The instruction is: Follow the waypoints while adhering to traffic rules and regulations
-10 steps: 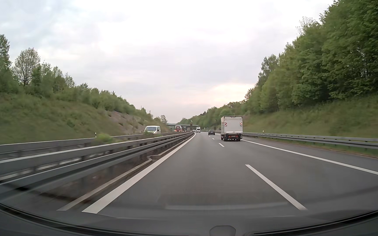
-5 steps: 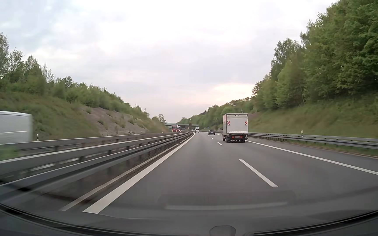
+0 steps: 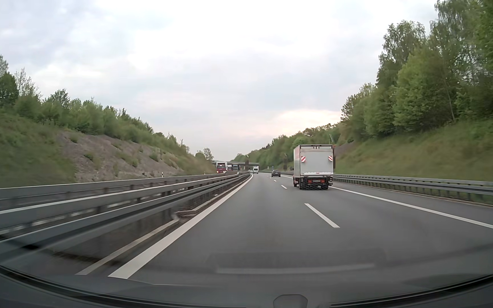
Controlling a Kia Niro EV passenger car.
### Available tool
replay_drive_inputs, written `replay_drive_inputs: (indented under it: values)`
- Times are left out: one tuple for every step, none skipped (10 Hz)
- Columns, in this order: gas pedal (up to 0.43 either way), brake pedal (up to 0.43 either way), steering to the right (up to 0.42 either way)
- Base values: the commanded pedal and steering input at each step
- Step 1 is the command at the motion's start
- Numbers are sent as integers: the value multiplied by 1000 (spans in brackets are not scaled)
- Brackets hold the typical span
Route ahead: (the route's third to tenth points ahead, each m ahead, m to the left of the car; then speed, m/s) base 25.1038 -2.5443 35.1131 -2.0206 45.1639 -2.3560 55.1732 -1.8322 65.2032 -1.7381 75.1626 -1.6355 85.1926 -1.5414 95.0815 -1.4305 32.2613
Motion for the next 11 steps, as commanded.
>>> replay_drive_inputs:
  values:
    - [87, 0, -1]
    - [87, 0, -1]
    - [87, 0, -1]
    - [98, 0, -2]
    - [110, 0, -2]
    - [130, 0, -2]
    - [130, 0, -2]
    - [138, 0, -2]
    - [169, 0, -2]
    - [197, 0, -2]
    - [197, 0, -2]
